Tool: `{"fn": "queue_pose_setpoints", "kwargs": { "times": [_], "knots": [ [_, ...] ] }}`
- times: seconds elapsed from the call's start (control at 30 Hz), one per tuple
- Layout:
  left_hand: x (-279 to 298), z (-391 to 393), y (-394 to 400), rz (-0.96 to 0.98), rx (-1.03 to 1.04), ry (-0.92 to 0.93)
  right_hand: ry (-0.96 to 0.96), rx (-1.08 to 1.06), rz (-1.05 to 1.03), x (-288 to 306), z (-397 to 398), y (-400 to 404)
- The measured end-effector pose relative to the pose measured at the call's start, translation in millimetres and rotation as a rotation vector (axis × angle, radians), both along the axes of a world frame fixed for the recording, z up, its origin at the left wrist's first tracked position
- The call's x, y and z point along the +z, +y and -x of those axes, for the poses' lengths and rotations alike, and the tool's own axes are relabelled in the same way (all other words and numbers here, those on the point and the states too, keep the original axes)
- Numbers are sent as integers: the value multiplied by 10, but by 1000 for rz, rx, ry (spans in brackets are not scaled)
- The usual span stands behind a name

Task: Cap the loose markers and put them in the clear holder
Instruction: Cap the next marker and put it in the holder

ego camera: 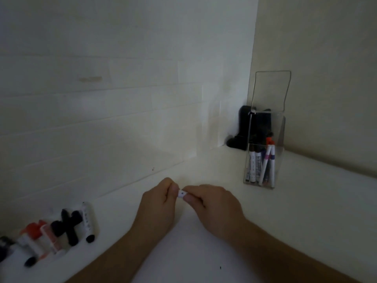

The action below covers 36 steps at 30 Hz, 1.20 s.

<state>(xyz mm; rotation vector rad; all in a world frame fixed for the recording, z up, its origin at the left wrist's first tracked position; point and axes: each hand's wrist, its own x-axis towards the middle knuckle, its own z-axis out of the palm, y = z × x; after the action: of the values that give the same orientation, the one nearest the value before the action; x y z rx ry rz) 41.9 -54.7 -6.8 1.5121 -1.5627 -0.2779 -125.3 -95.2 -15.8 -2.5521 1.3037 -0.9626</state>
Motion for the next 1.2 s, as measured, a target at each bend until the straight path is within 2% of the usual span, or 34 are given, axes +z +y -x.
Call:
{"fn": "queue_pose_setpoints", "kwargs": {
  "times": [0.07,0.2,0.3,0.37,0.5,0.63,0.83,1.03,1.2],
  "knots": [
    [0,6,24,8,-41,33,3,8,22,23,17,-9],
    [-29,4,44,5,-106,51,184,-78,313,7,34,1],
    [-41,-26,48,-1,-119,81,186,-29,300,108,103,-1],
    [-43,-36,49,-24,-137,59,69,-73,206,284,226,-55],
    [-97,0,21,-53,-210,-104,-434,-184,138,928,611,-184],
    [-135,37,23,-49,-242,-323,-556,-243,246,1496,998,-325],
    [-156,50,52,6,-256,-433,-331,-287,264,1473,1189,-646],
    [-193,43,60,38,-254,-463,-331,-328,306,1410,1169,-814],
    [-201,46,50,60,-248,-472,-94,-377,273,1246,1154,-910]
  ]
}}
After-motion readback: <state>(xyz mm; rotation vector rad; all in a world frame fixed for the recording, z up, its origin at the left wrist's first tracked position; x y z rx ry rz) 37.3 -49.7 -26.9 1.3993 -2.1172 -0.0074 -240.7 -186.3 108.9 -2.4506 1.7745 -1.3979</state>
